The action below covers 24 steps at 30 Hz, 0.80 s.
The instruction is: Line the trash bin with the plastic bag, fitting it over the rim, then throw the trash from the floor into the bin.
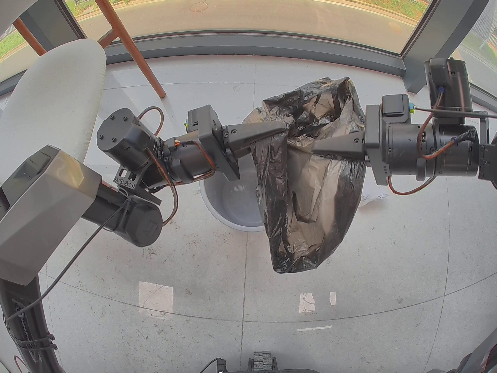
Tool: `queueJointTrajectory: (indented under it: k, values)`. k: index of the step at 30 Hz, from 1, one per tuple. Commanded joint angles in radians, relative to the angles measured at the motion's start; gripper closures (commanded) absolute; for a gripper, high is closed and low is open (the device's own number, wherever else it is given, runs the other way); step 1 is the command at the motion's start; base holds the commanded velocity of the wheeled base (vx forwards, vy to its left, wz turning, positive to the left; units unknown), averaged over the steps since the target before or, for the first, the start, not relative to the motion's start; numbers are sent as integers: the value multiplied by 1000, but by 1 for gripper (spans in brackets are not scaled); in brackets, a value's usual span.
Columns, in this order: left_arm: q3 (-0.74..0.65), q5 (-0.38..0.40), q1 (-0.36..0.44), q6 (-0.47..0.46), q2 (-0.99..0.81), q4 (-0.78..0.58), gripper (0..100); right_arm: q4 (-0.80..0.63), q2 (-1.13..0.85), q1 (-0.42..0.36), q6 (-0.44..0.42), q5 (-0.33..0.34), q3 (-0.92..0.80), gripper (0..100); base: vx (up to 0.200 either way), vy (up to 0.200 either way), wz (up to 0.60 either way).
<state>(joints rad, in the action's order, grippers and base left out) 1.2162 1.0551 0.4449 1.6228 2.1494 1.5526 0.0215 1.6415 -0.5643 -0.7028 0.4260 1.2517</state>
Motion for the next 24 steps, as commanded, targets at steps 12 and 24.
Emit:
queueJointTrajectory:
  k: [12,24]
  values:
    - [-386,-4,-28,5,-302,18,100,-2,-15,-154,-1,-27,-132,100,0,0,0]
    - [-524,-4,-64,-181,-261,18,100,41,67,-146,25,-26,-140,100,0,0,0]
